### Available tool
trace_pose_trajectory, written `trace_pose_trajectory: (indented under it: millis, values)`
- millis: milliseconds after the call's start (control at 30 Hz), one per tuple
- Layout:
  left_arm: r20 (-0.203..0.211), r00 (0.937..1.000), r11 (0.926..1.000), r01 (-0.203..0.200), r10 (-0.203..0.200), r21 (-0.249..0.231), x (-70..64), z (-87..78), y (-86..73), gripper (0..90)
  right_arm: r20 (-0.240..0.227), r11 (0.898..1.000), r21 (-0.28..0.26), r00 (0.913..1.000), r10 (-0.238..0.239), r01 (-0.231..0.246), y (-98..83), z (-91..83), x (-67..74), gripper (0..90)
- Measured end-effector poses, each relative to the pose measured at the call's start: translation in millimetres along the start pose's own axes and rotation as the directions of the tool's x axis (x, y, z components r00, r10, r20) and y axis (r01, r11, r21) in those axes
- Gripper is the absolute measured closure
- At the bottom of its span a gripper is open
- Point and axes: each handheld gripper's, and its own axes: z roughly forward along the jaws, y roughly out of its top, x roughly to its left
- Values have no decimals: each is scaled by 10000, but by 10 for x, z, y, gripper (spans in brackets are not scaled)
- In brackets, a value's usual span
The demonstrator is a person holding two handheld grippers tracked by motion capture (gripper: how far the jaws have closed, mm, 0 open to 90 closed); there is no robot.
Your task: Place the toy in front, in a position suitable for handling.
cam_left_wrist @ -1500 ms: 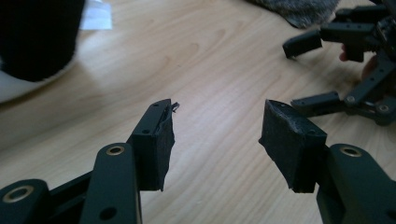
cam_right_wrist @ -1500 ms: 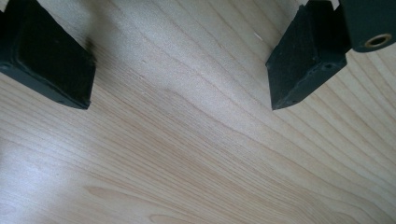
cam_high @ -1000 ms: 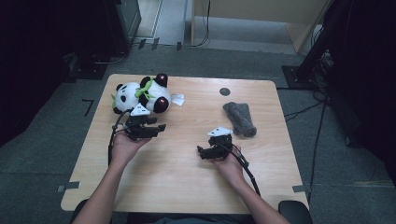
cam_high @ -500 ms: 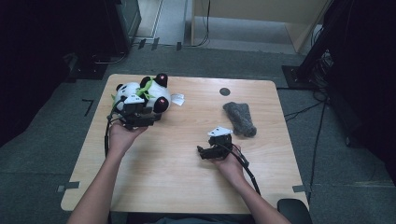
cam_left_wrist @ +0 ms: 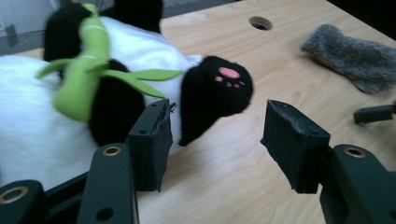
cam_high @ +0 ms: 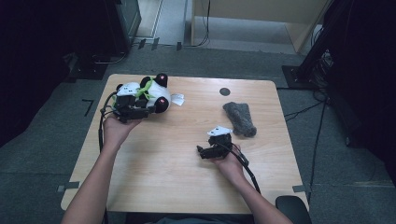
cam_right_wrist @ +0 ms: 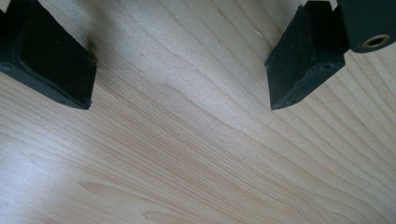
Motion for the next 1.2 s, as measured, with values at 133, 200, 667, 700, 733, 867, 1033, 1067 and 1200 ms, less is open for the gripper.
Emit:
trace_pose_trajectory:
  millis: [133,200,667,700,733,867,1033,1067,1200]
  values:
    - [-336,9991,9996,-269,270,45,91,-17,81,414,-7,10000,-16,10000,-18,18,2,4,0,82]
    - [-429,9988,9997,-247,247,0,140,-25,112,410,-5,10000,-15,10000,-15,15,2,4,0,82]
    - [-811,9966,9999,-161,165,58,407,88,232,395,-7,10000,-15,10000,-15,15,2,4,1,82]
    - [-790,9968,9999,-151,154,47,430,105,235,395,-7,10000,-15,10000,-15,15,2,4,1,82]
    - [-768,9970,9999,-85,90,74,460,130,239,394,-7,10000,-18,10000,-15,15,2,4,1,82]
    - [-828,9966,9999,32,-19,158,521,230,216,389,-7,10000,-15,10000,-14,14,2,4,1,82]
    - [-662,9976,9988,218,-189,428,533,380,168,379,-7,10000,-32,10000,-12,12,1,5,1,82]
    - [-654,9977,9989,205,-177,424,528,398,166,378,-8,10000,-31,10000,-12,12,1,5,1,82]
    - [-748,9972,9989,76,-41,468,508,459,147,367,-5,10000,-27,10000,-6,6,1,3,2,83]
